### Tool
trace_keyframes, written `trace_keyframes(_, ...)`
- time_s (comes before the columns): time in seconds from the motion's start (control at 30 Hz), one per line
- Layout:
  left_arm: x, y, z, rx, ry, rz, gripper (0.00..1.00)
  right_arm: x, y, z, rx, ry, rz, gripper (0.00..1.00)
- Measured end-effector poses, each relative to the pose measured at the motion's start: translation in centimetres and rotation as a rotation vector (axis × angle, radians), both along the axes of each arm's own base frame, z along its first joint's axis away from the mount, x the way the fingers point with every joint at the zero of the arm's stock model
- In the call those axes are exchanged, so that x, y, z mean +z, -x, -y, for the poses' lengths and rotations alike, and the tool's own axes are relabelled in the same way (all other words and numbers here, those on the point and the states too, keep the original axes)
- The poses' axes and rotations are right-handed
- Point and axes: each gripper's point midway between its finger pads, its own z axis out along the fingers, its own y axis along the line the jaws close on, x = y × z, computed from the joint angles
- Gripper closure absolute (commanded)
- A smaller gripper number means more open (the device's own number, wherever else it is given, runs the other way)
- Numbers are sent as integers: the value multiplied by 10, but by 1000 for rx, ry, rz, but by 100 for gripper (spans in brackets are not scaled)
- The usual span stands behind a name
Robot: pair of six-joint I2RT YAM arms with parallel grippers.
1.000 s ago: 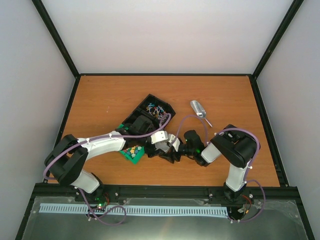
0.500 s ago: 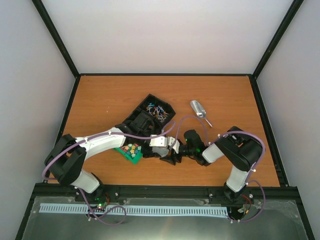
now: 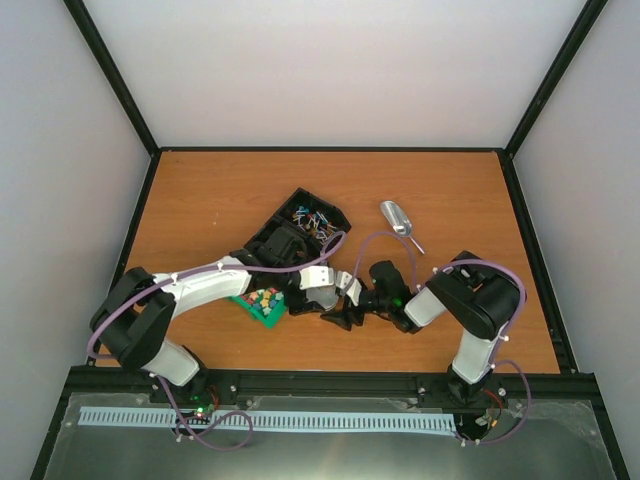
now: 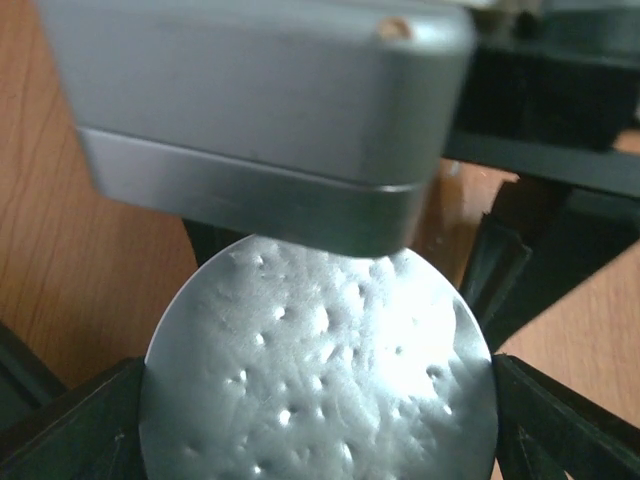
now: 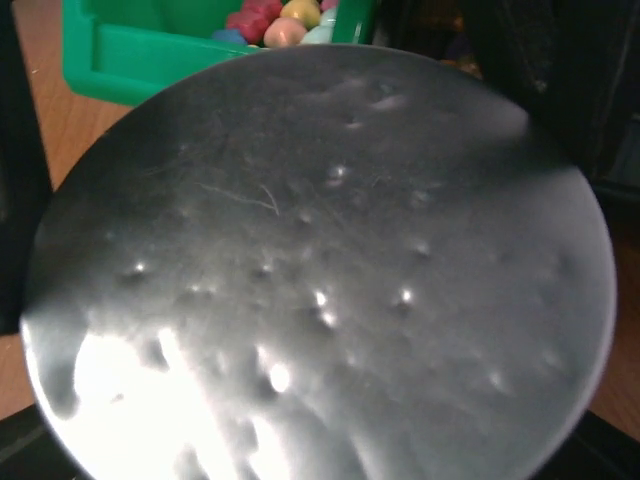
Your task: Pack the candies
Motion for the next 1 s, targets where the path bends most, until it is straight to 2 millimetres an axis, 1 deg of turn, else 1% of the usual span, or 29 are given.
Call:
trace_keyframes(0.17,0,-14,5,134,34,-31,24,-2,-10,1,-61,-8,-4,15)
trace_keyframes(0.3,0,-19,7,189,67,-47,24,-2,-15,3,-94,-12,-3,17)
trace_keyframes(0.4,1,-20,9,207,84,-53,24,-3,-18,3,-108,-13,0,21)
trace_keyframes(0.5,1,-19,10,209,93,-60,24,-3,-18,4,-114,-14,1,28)
trace_keyframes(0.57,1,-19,10,207,98,-63,24,-3,-19,4,-116,-15,0,31)
trace_keyframes(0.63,1,-19,10,207,101,-65,24,-3,-18,4,-116,-14,1,20)
trace_keyframes(0.67,1,-19,10,206,102,-67,24,-3,-18,4,-116,-14,1,15)
trace_keyframes(0.7,1,-19,10,206,105,-67,24,-3,-18,4,-115,-15,1,14)
trace_keyframes(1.0,3,-20,12,241,134,-98,24,-2,-17,4,-125,-28,-32,12)
